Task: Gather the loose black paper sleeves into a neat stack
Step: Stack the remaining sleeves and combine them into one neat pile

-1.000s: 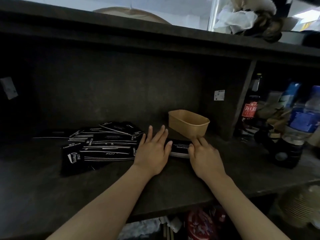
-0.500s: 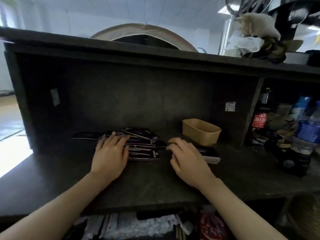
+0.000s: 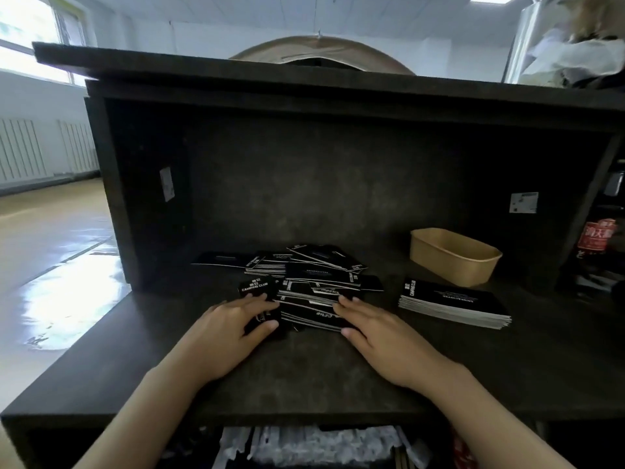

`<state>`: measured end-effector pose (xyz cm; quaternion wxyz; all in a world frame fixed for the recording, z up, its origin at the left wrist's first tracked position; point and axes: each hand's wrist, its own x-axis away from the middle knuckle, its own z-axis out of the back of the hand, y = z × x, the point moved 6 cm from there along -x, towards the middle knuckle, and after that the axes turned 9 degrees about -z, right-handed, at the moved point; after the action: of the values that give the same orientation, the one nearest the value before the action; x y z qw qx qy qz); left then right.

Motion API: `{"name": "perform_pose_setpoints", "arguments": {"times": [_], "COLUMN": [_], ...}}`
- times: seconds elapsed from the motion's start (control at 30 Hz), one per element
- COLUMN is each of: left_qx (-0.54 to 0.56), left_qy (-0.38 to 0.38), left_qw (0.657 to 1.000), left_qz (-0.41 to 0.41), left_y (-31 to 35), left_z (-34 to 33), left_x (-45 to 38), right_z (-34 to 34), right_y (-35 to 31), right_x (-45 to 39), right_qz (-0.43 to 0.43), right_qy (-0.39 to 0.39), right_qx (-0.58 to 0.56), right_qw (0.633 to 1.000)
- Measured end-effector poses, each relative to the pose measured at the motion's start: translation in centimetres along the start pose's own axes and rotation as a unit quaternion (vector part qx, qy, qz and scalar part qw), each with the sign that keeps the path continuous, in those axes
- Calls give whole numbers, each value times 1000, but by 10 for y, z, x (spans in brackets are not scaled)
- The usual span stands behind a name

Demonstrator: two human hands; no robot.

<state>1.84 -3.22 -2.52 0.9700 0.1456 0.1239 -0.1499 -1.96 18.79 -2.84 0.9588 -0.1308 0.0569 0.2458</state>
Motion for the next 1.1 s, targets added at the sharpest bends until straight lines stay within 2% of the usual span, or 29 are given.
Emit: {"name": "perform_pose_setpoints", "arguments": {"times": [0.23, 0.33, 0.4, 0.47, 0.53, 0.63, 0.9, 1.1], "left_qx": [-7, 26, 58, 58, 61, 67, 116, 134], "left_qy": [53, 76, 49, 15, -2, -3, 40, 43], "left_qw": [997, 997, 996, 995, 992, 990, 987, 984], "left_qz": [58, 0, -38, -75, -112, -122, -107, -105], "left_y": [-13, -7, 5, 13, 15, 12, 25, 26], "left_z": [2, 5, 6, 3, -1, -4, 12, 10], "left_x": [3, 3, 4, 3, 2, 1, 6, 6], "right_z": [18, 27, 33, 36, 25, 12, 22, 31], "right_y": [3, 4, 8, 14, 17, 16, 20, 8], "right_x": [24, 30, 33, 32, 26, 19, 29, 35], "right_qz": [-4, -15, -33, -59, -99, -129, -106, -47], "right_qy": [51, 56, 92, 128, 87, 36, 70, 105], "right_qx": [-99, -198, -240, -214, -149, -60, -214, -227], "right_qw": [994, 979, 966, 967, 980, 989, 968, 967]}}
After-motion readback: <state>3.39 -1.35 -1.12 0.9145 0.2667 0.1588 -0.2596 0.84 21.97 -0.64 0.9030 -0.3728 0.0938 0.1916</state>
